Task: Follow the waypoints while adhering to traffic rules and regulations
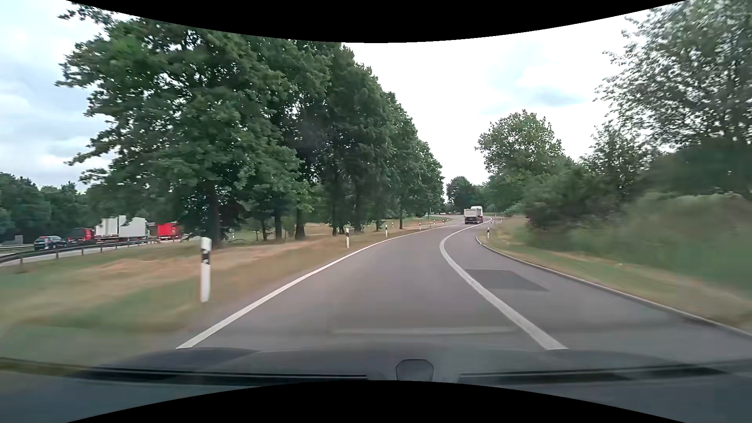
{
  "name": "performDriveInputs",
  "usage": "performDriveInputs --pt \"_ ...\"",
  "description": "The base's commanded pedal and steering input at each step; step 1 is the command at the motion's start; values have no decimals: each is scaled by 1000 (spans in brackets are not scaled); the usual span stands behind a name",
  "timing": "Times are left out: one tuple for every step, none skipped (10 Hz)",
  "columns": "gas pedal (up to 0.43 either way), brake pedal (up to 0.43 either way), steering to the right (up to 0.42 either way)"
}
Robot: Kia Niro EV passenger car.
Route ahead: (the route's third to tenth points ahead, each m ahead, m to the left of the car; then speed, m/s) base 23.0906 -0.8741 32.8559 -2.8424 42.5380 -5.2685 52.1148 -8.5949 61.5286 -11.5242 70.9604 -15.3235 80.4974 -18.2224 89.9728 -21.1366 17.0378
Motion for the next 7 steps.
performDriveInputs --pt "248 0 37" --pt "248 0 37" --pt "248 0 37" --pt "260 0 37" --pt "260 0 37" --pt "260 0 38" --pt "260 0 38"
